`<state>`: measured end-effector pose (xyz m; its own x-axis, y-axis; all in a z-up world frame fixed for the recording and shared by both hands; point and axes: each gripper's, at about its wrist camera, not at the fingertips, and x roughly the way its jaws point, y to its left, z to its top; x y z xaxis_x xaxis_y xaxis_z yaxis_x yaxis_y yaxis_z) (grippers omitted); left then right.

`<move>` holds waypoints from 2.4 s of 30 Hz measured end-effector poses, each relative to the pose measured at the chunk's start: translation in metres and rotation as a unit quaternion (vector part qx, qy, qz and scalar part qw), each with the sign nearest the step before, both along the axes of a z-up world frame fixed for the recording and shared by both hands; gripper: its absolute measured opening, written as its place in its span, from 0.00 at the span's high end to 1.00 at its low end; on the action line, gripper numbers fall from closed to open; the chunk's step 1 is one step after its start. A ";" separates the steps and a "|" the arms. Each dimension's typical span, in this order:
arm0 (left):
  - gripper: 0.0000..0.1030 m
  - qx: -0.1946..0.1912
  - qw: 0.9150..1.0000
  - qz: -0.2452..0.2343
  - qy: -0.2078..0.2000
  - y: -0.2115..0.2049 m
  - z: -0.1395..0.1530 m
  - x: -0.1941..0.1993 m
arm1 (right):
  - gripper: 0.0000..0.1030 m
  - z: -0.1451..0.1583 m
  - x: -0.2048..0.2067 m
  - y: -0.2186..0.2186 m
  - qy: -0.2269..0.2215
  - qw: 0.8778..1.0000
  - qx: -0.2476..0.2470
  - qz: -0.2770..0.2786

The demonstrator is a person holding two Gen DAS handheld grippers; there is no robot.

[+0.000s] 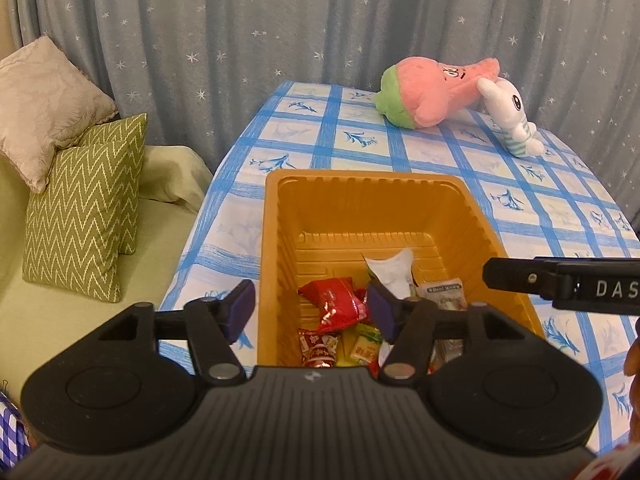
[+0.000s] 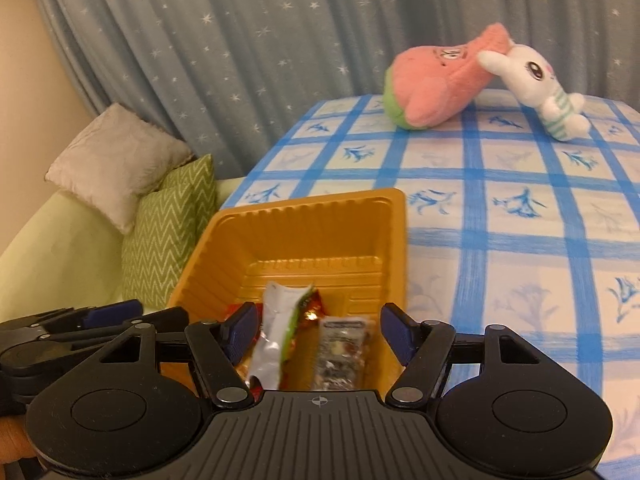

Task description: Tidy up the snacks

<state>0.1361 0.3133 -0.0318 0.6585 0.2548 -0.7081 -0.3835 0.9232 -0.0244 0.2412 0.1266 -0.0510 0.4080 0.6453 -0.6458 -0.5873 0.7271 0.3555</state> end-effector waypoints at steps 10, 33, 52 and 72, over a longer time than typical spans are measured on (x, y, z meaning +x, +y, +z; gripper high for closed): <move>0.11 0.008 1.000 0.004 -0.001 -0.013 0.012 -0.018 | 0.34 0.008 -0.021 -0.018 0.001 1.000 -0.018 -0.002; 0.00 0.021 0.999 0.029 -0.034 -0.060 0.068 -0.101 | 0.18 0.049 -0.102 -0.066 -0.036 0.997 -0.063 -0.017; 0.00 -0.011 1.000 0.001 -0.021 -0.130 0.079 -0.146 | 0.17 0.062 -0.162 -0.139 -0.039 0.995 -0.076 -0.045; 0.00 0.005 1.000 -0.008 0.008 -0.166 0.069 -0.172 | 0.17 0.061 -0.202 -0.175 -0.037 0.993 -0.095 -0.056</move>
<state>-0.0362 0.1470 0.0374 0.6511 0.2515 -0.7161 -0.3698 0.9291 -0.0100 0.0392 -0.0480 0.0100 0.5214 0.4623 -0.7172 -0.5177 0.8395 0.1648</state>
